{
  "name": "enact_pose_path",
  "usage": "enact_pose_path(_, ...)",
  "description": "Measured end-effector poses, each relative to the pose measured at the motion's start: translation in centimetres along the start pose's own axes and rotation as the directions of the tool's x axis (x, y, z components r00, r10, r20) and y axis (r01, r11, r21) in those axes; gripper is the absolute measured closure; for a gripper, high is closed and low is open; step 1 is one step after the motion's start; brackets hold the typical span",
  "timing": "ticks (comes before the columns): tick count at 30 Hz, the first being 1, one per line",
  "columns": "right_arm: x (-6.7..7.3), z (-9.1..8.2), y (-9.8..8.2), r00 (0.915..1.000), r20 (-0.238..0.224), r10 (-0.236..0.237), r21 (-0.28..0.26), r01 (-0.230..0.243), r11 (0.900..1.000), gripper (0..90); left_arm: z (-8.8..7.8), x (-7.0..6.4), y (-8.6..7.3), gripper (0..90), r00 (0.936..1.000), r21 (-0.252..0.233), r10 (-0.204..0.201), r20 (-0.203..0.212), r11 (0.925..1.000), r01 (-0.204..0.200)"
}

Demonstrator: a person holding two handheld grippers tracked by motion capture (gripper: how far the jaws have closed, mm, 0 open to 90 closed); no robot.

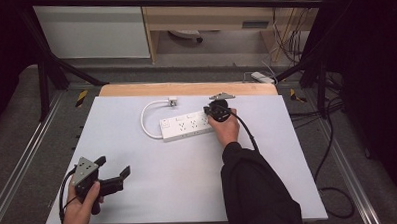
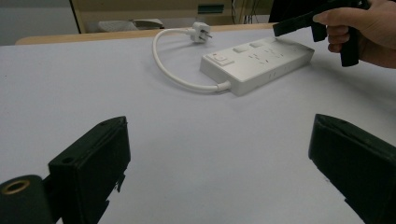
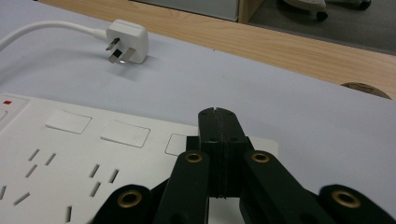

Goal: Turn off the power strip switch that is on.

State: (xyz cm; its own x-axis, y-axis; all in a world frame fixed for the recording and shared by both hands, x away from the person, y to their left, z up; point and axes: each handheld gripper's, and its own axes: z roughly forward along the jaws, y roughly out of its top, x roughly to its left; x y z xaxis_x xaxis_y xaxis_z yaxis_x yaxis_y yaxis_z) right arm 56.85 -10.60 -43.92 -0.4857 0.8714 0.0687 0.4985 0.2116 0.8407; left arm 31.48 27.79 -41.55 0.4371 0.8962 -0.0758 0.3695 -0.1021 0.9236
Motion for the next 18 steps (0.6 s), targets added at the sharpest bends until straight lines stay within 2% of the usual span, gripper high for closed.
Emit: enact_pose_path(18, -0.34, -0.03, -0.53, 0.9999, 0.015, -0.006, 0.014, 0.006, 1.000, 90.0, -0.07, -0.01, 0.02, 5.3, 1.0000, -0.003, 0.005, 0.000, 1.0000, -0.005)
